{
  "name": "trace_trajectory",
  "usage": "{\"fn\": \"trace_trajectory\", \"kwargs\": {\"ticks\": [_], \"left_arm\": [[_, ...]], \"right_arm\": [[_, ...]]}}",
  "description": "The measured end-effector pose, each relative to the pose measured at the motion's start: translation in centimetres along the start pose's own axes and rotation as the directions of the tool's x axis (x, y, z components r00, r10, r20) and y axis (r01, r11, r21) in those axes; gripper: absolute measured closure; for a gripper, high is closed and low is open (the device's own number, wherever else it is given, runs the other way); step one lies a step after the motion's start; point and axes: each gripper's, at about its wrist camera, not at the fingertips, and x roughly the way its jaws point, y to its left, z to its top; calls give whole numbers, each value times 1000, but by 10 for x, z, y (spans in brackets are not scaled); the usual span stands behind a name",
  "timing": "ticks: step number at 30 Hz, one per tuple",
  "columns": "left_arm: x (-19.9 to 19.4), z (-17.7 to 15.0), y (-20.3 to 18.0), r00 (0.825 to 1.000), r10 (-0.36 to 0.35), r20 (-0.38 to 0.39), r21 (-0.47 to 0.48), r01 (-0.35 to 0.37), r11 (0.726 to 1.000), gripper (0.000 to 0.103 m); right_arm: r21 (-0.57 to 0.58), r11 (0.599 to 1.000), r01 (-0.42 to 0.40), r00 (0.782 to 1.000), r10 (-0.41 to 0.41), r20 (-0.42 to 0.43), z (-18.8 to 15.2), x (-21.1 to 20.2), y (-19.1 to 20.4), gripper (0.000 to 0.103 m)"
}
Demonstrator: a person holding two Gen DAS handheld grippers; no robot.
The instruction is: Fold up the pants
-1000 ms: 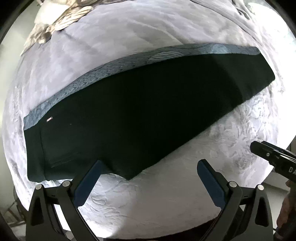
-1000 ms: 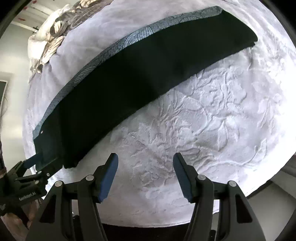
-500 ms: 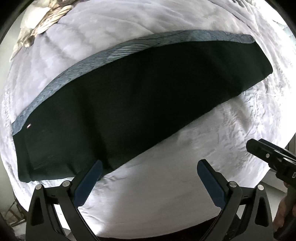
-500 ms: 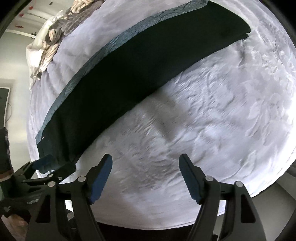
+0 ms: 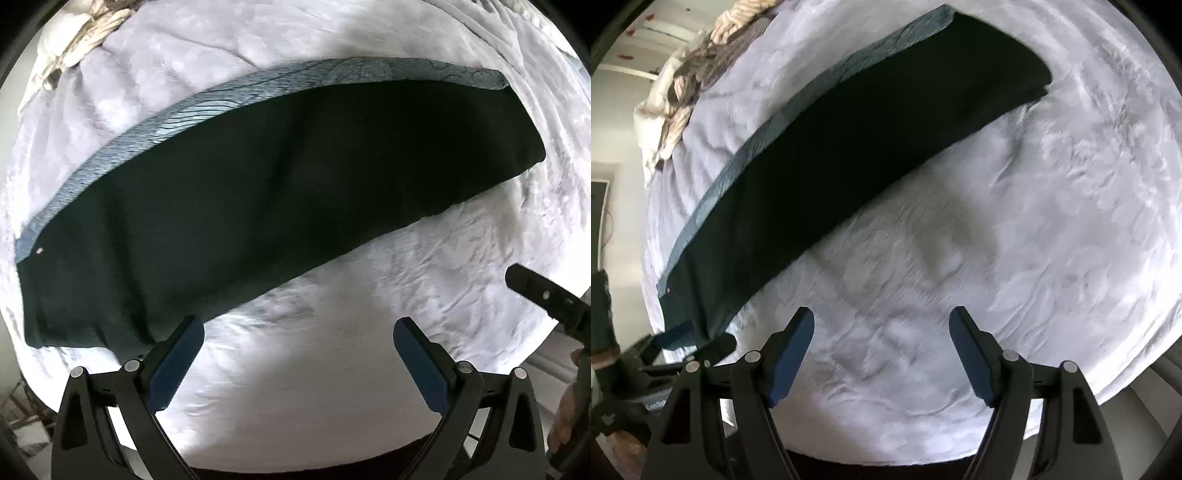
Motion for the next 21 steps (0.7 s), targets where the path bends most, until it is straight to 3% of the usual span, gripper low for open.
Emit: {"fn": "trace_trajectory", "kwargs": {"ticks": [5,14,18,21], "left_arm": [[1,14,-20,1000,-28,-4,-5,28,1000,0],[7,61,-30,999,-2,38,-8,2,1000,0],[10,85,-30,998,16,59,-45,-13,999,0],[14,104,-35,997,25,72,-54,-22,998,0]], "right_arm": [[42,998,-50,998,48,46,25,-11,-22,23],[194,966,-173,977,144,156,76,-16,-71,22],[262,937,-231,965,186,185,97,-6,-86,22],[287,907,-308,944,254,210,107,1,-92,22]]}}
